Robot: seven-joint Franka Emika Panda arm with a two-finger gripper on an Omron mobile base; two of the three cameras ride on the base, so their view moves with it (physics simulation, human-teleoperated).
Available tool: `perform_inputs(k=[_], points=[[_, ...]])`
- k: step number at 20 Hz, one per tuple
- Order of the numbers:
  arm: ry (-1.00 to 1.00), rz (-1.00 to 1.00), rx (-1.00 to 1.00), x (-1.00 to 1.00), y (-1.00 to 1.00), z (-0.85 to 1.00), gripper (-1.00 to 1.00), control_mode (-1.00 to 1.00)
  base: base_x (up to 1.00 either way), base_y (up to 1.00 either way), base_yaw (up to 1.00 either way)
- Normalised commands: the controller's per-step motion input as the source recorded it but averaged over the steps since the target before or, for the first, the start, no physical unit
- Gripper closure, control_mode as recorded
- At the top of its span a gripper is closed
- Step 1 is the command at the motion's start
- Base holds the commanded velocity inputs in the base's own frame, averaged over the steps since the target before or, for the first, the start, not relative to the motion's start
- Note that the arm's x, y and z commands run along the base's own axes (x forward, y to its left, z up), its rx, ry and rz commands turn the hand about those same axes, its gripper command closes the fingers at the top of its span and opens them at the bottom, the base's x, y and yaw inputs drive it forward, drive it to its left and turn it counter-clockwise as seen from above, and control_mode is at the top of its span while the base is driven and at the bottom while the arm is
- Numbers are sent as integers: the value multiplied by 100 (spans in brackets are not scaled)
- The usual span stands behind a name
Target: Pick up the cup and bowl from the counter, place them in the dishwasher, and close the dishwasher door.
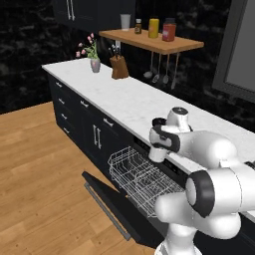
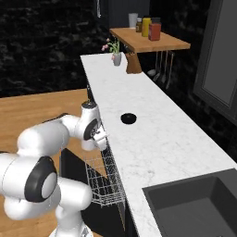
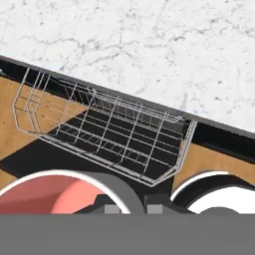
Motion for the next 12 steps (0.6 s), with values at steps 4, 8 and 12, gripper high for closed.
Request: perform_inputs(k=[4,8,12], points=[[0,-20,-10,-18,76,0,100,-100,0,0,0],[1,-26,-3,0,66,0,100,-100,0,0,0],[4,-30,0,0,49,0,100,-100,0,0,0]])
